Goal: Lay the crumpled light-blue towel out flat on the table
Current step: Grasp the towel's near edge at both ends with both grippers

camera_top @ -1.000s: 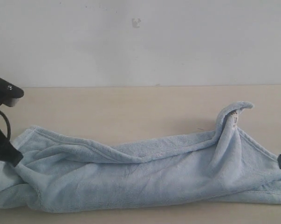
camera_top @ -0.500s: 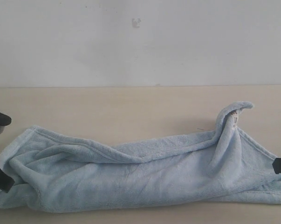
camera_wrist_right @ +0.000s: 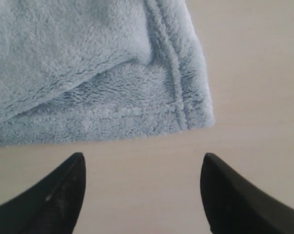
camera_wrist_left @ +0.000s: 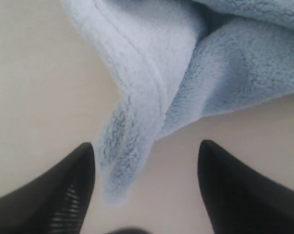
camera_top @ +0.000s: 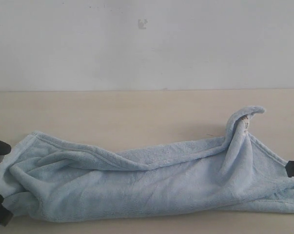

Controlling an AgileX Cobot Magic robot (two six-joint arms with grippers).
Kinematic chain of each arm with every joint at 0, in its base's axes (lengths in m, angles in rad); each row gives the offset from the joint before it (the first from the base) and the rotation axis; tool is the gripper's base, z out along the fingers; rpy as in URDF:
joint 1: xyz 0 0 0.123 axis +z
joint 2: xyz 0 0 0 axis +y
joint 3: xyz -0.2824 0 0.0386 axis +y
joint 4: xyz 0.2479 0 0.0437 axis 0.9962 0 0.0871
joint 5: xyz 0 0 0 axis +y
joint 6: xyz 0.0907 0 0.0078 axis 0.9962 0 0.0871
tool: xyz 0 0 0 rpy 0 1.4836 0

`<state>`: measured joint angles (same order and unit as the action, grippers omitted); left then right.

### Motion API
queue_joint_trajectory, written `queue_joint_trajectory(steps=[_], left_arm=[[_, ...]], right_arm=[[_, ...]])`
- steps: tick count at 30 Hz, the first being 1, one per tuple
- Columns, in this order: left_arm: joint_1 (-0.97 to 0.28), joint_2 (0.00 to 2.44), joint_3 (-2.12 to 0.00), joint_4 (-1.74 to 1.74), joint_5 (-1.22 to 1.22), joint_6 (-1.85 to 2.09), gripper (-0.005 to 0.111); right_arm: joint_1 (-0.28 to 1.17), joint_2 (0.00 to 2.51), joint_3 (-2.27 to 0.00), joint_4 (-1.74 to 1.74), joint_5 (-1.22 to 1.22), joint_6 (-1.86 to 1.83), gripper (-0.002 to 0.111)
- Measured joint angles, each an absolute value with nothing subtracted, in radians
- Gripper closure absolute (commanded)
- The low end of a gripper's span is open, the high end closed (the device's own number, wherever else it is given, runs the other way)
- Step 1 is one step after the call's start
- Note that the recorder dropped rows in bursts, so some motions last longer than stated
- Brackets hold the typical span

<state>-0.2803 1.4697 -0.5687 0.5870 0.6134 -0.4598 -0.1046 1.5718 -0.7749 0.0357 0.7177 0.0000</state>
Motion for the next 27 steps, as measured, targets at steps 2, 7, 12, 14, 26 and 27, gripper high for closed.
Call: queue_joint_trajectory(steps=[2,7,12,14,26,27], left_arm=[[-0.280,1.472,-0.556,0.647,0.588,-0.526,0.062],[-0.280,1.473,-0.554,0.763,0.557,-0.655,0.103],[-0.280,1.473,-0.594,0.745,0.585,-0.671,0.103],[-0.280,1.466,-0.636,0.700,0.614,-0.645,0.103],[-0.280,1.377,-0.722,0.656,0.662,-0.503,0.103],[-0.280,1.392,-0.718,0.658,0.661,-0.503,0.103]], right_arm=[[-0.105,1.572,-0.775,0.017,0.714,0.017,0.045],[-0.107,1.572,-0.775,0.009,0.706,0.038,0.045],[-0.107,1.572,-0.775,0.009,0.693,0.042,0.045],[-0.107,1.572,-0.775,0.009,0.686,0.044,0.045],[-0.107,1.572,-0.775,0.015,0.628,0.042,0.045],[-0.107,1.572,-0.775,0.015,0.631,0.042,0.045]])
